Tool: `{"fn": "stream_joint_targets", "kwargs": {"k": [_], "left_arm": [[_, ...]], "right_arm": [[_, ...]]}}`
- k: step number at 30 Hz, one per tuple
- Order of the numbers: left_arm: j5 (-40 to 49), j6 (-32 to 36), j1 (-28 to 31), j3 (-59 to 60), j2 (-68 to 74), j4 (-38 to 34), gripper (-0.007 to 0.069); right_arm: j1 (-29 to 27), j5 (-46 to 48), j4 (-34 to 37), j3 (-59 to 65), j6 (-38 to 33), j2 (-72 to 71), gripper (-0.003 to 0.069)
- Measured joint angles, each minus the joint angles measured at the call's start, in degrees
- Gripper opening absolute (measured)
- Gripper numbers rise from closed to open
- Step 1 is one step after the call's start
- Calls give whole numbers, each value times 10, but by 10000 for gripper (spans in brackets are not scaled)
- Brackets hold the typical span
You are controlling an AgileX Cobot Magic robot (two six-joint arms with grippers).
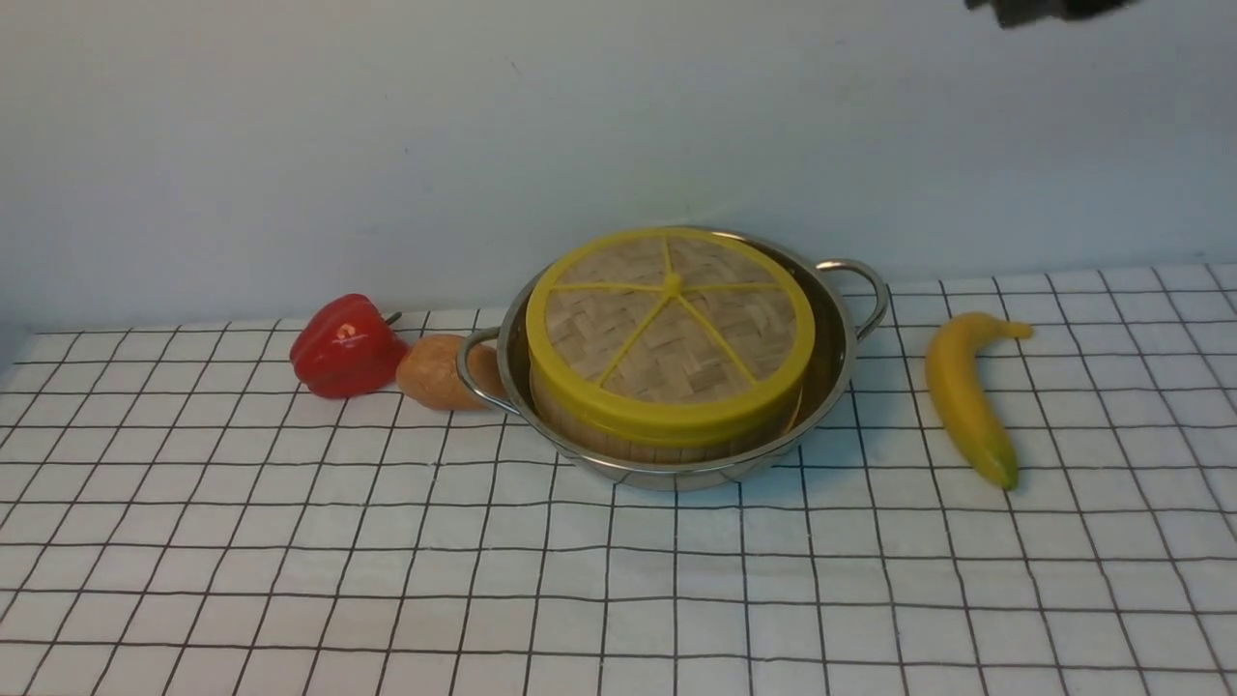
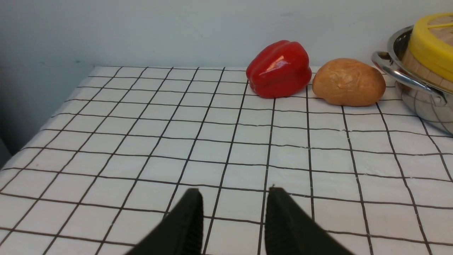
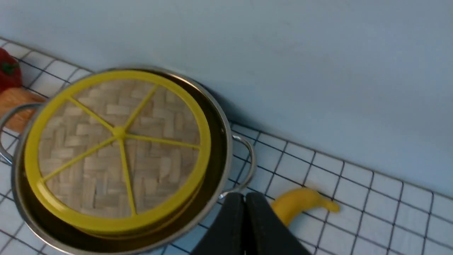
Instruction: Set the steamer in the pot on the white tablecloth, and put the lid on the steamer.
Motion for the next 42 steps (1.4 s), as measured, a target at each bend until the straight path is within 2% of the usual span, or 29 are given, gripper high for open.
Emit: {"fn": "stream_joint_targets", "kwargs": {"k": [5,6,8,9,13,16,23,27,36,42], "left_arm": [[0,0,0,0,0,0,243],[0,0,0,0,0,0,243],[0,0,0,0,0,0,243],[0,0,0,0,0,0,243],[0,0,0,0,0,0,243],[0,0,0,0,0,0,243],[0,0,0,0,0,0,243],[0,0,0,0,0,0,243],[0,0,0,0,0,0,243],[0,0,0,0,0,0,243]], "right_arm": [[-92,-240,-2,354,33,-239,29],[-119,-279,-3,425,45,-292,33],[-147,-324,-4,489,62,-352,37],[-182,-364,-4,563,79,-409,41],[-244,-417,-4,703,95,-543,50],[-258,-452,-19,799,98,-638,62],[-257,-469,-28,905,113,-769,79],[-256,-436,-22,936,131,-840,97],[-256,-396,-32,939,142,-849,119],[-247,-373,23,946,95,-860,127]]}}
